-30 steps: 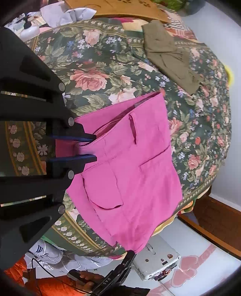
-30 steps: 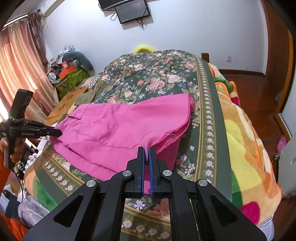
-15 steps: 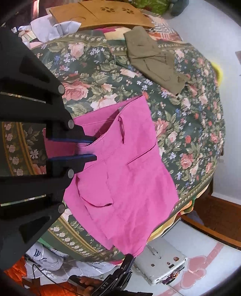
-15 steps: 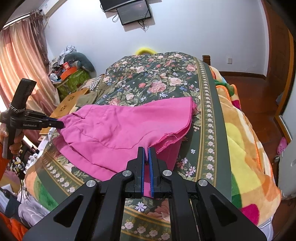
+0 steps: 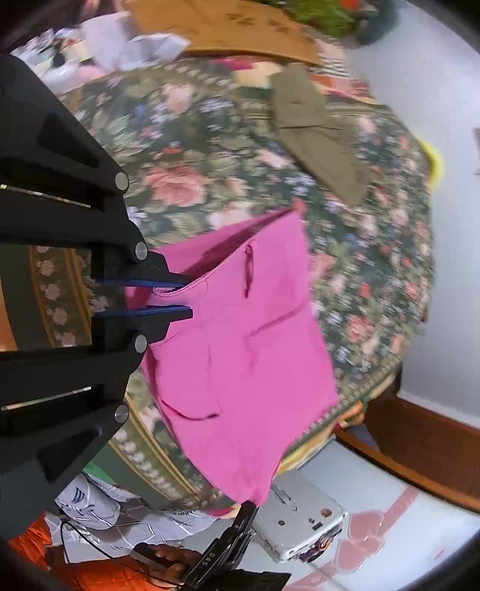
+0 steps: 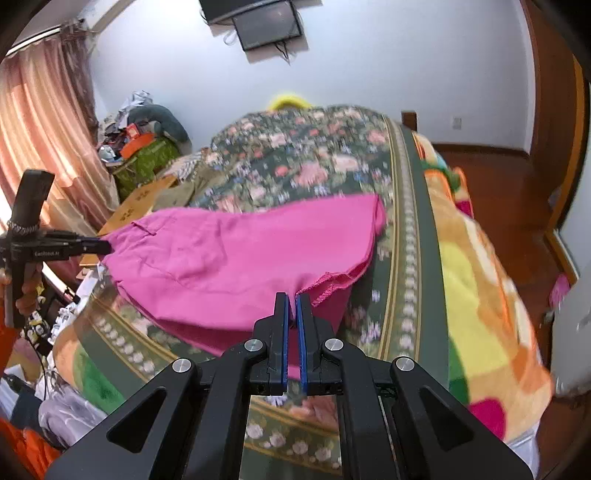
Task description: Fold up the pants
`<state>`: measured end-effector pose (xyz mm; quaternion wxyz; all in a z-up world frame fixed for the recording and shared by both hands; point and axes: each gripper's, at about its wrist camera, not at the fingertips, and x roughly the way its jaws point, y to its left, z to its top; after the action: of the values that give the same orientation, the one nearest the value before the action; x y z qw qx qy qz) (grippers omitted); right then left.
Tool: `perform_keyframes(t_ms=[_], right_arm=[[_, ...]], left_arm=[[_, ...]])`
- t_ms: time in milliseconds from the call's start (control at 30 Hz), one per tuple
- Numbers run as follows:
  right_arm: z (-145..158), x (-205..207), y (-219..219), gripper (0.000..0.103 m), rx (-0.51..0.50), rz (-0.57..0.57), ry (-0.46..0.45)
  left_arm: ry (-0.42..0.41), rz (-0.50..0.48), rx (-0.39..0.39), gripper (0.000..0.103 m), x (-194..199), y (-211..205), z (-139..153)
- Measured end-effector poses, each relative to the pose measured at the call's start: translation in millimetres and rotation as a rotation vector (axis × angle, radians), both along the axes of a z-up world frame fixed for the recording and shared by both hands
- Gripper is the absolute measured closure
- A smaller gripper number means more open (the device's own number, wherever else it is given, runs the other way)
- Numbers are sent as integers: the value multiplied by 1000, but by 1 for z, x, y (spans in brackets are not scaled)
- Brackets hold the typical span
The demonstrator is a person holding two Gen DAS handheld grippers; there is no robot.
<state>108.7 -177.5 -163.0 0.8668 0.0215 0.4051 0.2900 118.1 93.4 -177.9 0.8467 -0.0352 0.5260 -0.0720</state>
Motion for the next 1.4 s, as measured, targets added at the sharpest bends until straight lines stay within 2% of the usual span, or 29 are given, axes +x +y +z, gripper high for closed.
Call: perform_keyframes(t_ms=[133, 300, 400, 433, 533, 567, 667, 767, 867, 967, 1033, 1133, 1167, 1267, 1333, 1400], right_arm=[[-24, -3, 2, 99, -31, -3, 63], [-41, -5, 8, 99, -92, 9, 98], [-33, -5, 8, 97, -110, 1, 107], [-27, -4, 7, 93, -116, -10, 102], [-11, -4, 7, 70, -133, -41, 55], [-4, -5, 8, 68, -124, -40, 35], [13, -6, 19, 68, -83, -8, -4], [17, -4, 38, 68, -59, 41, -19], [0, 1, 55, 68, -76, 68, 7], [-25, 7, 63, 68, -105, 72, 71], [-39, 8, 61, 68, -127, 67, 110], [-48, 4, 50, 68, -122, 63, 110], [-48, 2, 46, 68, -132, 60, 110], [-43, 4, 37, 67, -147, 60, 135], [-39, 9, 31, 67, -173, 44, 141], [-34, 16, 24, 67, -175, 34, 133]], left_arm=[[40, 25, 4, 93, -7, 5, -30], [16, 45, 13, 89, -13, 5, -31], [13, 66, 62, 73, -13, 9, -26], [1, 73, 74, 68, -14, 11, -22], [-55, 86, 116, 67, -13, 14, -5], [-73, 85, 129, 65, -13, 13, 0], [-114, 64, 123, 59, -8, 4, 15], [-140, 36, 108, 55, -3, -11, 18], [-136, 26, 106, 45, 3, -24, 9], [-105, 28, 126, 45, 5, -29, -11], [-69, 42, 158, 45, 5, -26, -27], [-65, 65, 122, 32, -3, -12, -37], [-67, 73, 116, 29, -5, -8, -36], [-66, 91, 101, 29, -9, 6, -27], [-77, 122, 123, 29, -9, 16, -19], [-95, 152, 103, 29, -5, 31, -9]])
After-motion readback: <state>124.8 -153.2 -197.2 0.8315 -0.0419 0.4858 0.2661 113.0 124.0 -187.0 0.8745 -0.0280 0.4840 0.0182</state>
